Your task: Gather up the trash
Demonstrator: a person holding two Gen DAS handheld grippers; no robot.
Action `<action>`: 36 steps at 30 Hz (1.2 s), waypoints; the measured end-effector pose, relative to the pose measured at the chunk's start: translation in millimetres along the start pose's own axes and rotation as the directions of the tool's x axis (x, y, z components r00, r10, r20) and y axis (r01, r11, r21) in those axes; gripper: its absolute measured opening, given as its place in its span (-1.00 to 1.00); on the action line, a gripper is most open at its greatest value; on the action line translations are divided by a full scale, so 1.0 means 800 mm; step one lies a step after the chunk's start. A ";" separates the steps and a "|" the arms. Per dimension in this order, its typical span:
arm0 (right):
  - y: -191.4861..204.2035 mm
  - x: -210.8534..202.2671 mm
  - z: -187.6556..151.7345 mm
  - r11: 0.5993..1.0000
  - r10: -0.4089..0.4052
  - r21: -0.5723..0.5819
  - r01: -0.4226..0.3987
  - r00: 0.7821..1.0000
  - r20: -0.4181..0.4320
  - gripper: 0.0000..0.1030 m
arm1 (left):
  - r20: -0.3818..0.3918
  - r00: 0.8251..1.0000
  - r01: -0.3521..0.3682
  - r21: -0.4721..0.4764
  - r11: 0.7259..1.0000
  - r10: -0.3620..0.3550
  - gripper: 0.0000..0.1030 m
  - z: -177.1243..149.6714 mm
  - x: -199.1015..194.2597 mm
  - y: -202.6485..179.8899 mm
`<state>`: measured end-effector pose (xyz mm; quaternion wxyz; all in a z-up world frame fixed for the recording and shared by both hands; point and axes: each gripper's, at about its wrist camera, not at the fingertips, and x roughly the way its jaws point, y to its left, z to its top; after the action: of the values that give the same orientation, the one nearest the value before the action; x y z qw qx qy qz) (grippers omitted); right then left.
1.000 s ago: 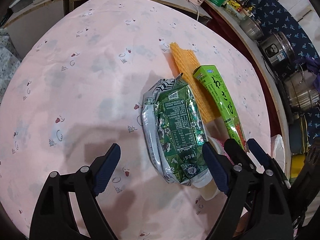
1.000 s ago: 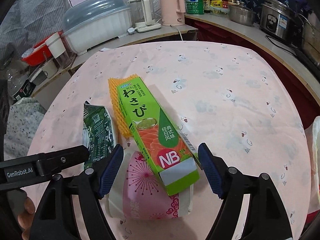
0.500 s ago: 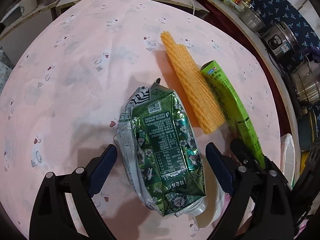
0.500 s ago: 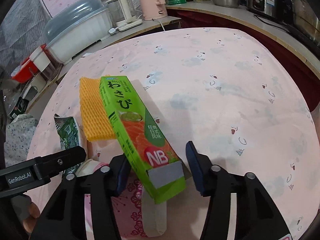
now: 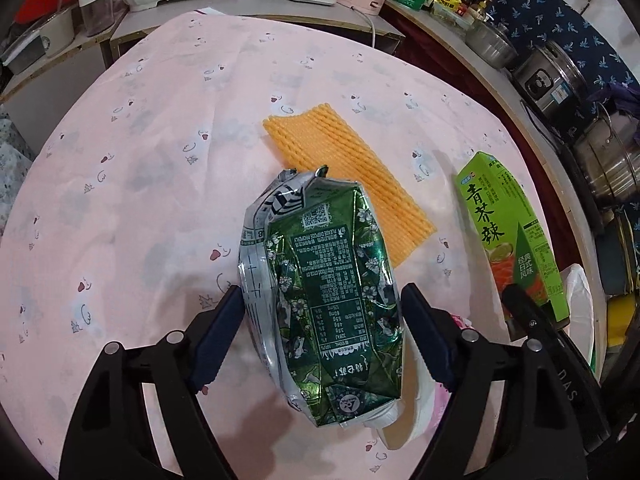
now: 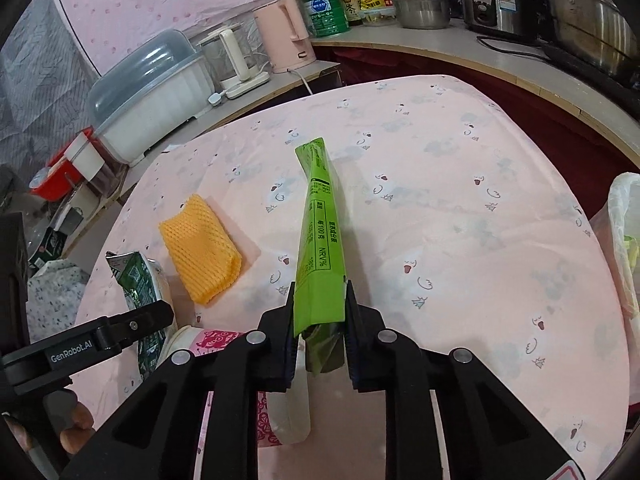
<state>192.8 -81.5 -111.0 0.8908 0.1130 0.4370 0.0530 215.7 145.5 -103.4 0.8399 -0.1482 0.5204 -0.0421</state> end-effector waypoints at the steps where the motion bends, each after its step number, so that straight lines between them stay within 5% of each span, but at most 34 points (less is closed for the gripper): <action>1: -0.002 -0.004 0.000 1.000 0.001 0.004 -0.001 1.000 0.008 -0.64 | 0.010 1.000 0.002 0.004 1.000 -0.002 0.48 0.000 -0.005 -0.002; 8: -0.005 -0.044 0.008 1.000 0.004 0.013 -0.005 0.996 0.086 -0.65 | 0.081 0.997 0.011 0.040 0.999 -0.014 0.46 0.004 -0.043 -0.022; 9: -0.006 -0.050 0.010 1.000 0.006 0.014 -0.007 0.995 0.095 -0.65 | 0.090 0.996 0.016 0.045 0.999 -0.020 0.26 0.005 -0.049 -0.025; 11: -0.008 -0.063 0.014 1.000 0.008 0.019 -0.010 0.993 0.120 -0.65 | 0.062 0.997 0.042 0.064 0.997 -0.046 -0.71 0.007 -0.052 -0.035; 21: -0.033 -0.102 0.012 0.999 -0.005 0.051 -0.004 0.985 0.174 -0.65 | 0.066 0.994 0.073 0.114 0.991 -0.081 -1.00 -0.002 -0.059 -0.058; 29: -0.047 -0.108 0.006 0.997 -0.009 0.083 -0.006 0.984 0.179 -0.65 | 0.102 0.995 0.012 0.114 0.993 -0.024 -0.91 -0.007 -0.068 -0.053; 31: -0.048 -0.107 0.006 0.997 -0.007 0.081 -0.008 0.984 0.178 -0.65 | 0.109 0.994 -0.026 0.100 0.995 0.015 -0.50 -0.008 -0.065 -0.038; 33: -0.045 -0.105 0.005 0.997 -0.005 0.078 -0.008 0.985 0.174 -0.65 | 0.126 0.989 -0.083 0.058 0.995 0.075 0.25 -0.006 -0.062 -0.017; 36: -0.038 -0.099 0.007 0.997 0.001 0.072 -0.013 0.986 0.167 -0.65 | 0.112 0.987 -0.116 -0.010 0.993 0.116 0.28 0.002 -0.050 0.021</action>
<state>148.4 -127.3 -54.9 0.9193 0.1509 0.3622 0.0308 197.3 171.1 -73.1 0.8686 -0.1212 0.4802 0.0161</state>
